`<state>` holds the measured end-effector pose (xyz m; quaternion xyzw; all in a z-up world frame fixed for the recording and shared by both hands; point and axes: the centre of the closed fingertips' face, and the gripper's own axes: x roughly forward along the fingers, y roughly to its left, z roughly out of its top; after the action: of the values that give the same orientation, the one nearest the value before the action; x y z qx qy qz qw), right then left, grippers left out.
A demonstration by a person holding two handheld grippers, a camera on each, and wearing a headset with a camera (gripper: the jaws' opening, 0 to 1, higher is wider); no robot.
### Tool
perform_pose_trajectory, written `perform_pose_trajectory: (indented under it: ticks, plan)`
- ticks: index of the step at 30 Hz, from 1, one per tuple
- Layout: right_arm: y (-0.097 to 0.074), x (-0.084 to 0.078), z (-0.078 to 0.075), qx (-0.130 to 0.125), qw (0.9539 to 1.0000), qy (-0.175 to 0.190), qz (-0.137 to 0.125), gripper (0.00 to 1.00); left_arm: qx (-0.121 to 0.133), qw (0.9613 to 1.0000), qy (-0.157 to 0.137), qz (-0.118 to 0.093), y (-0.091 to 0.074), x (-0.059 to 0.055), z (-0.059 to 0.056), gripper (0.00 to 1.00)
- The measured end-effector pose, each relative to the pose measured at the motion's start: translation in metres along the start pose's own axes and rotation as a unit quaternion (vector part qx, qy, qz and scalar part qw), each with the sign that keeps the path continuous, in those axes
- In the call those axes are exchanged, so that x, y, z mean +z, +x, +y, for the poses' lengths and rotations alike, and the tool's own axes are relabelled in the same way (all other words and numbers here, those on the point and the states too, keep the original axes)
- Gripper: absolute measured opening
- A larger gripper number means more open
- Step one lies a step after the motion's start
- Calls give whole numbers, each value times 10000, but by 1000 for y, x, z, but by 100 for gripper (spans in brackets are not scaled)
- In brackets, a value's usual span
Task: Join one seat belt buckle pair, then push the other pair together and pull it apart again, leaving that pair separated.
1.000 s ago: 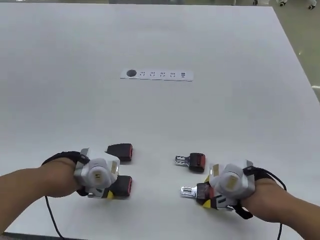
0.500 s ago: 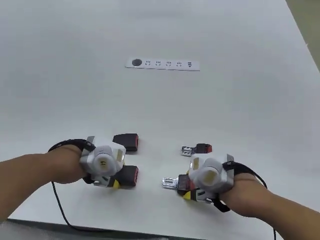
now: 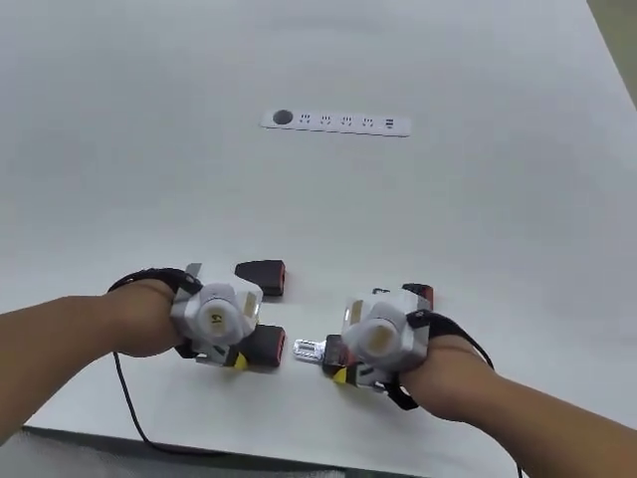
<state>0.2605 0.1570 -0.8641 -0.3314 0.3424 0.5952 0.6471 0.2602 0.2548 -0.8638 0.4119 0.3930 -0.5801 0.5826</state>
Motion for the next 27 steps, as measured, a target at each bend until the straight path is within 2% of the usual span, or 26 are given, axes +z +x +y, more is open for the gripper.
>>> perform_pose_trajectory:
  ticks: [6, 13, 18, 21, 22, 25, 27]
  plan:
    - [8, 11, 3, 67, 10000, -71, 9, 35, -5, 10000, -23, -19, 0, 1, 0, 33]
    - [6, 11, 2, -71, 9996, -246, 75, 35, 25, 10000, -84, -21, 1, 1, 1, 33]
    - [9, 19, 2, -61, 9998, -203, -38, 35, 70, 9999, -125, -89, 0, 1, 2, 33]
    - [13, 24, 2, -13, 9998, -178, -132, 35, 34, 10000, -62, -36, 0, 2, 2, 33]
    - [14, 22, 1, -20, 9998, -187, -101, 35, 23, 10000, -63, -32, 0, 1, 2, 33]
    - [14, 20, 1, 41, 9993, -274, -264, 34, 5, 10000, -37, -50, 0, 1, 2, 33]
    - [14, 21, 1, 70, 9992, -68, -387, 34, -11, 10000, -28, -92, 0, 1, 2, 33]
